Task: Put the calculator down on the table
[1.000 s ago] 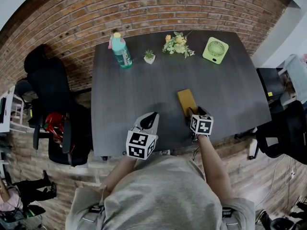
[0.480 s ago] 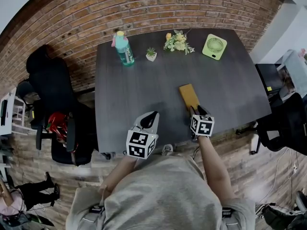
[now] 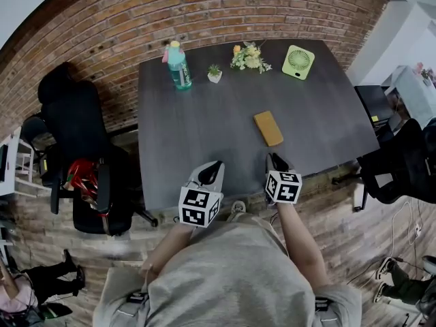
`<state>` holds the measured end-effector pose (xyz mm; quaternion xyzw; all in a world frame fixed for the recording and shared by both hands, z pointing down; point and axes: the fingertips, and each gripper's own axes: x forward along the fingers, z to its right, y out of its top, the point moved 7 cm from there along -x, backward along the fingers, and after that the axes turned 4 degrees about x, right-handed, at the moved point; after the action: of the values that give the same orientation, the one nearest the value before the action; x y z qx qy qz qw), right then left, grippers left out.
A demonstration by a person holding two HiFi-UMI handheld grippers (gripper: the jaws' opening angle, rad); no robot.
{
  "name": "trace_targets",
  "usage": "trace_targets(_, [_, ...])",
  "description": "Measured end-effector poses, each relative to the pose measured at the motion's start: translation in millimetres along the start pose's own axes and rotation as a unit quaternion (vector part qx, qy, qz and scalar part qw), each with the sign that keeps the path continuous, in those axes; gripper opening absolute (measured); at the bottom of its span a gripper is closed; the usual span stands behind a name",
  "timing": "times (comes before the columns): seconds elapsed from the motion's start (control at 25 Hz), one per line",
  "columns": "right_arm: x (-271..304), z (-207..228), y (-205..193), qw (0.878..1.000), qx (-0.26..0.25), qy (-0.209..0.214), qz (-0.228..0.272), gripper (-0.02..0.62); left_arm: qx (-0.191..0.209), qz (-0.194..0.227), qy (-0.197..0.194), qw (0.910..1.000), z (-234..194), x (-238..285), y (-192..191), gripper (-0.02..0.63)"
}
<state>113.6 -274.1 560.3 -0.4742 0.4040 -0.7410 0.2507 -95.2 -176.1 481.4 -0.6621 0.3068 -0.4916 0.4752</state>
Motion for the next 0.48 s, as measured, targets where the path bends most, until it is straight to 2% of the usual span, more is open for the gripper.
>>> trace_targets(0.2, [-36,-26,-7,0.999,0.011,0.002,0.033,0.020,0.005,-0.001,-0.008,1.0000,0,-27,-11,0.018])
trace_targets(0.48, [-84,-60,-19,0.997,0.019,0.005,0.070,0.005,0.008,0.000,-0.013,0.9999,-1,-67,-28,0.018])
